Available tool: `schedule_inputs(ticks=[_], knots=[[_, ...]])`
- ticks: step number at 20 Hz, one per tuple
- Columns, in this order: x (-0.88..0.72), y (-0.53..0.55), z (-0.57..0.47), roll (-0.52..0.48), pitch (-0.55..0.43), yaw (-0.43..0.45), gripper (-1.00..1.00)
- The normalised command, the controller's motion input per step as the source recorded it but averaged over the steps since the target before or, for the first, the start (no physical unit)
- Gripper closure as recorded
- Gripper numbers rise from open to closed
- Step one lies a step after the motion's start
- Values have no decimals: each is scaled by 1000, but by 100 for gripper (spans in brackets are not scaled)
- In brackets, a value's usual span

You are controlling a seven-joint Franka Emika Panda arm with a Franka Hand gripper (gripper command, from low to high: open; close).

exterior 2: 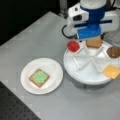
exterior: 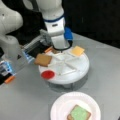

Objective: Ingredient selection for cheeseburger or sandwich

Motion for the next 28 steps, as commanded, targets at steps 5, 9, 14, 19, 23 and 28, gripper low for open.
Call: schedule_inputs(ticks=[5, 9, 14, 19, 23, 28], knots=[[-4, -117, 91, -76, 250, -896, -100], [37, -326, 78, -72, 202, -637, -100], [64, -486, -24, -27, 177, -300, -100], [72, -429, -93, 14, 119, -79, -100], [54, -395, -174, 70, 65, 51, -100], [8, -327, -230, 174, 35, 87, -100]])
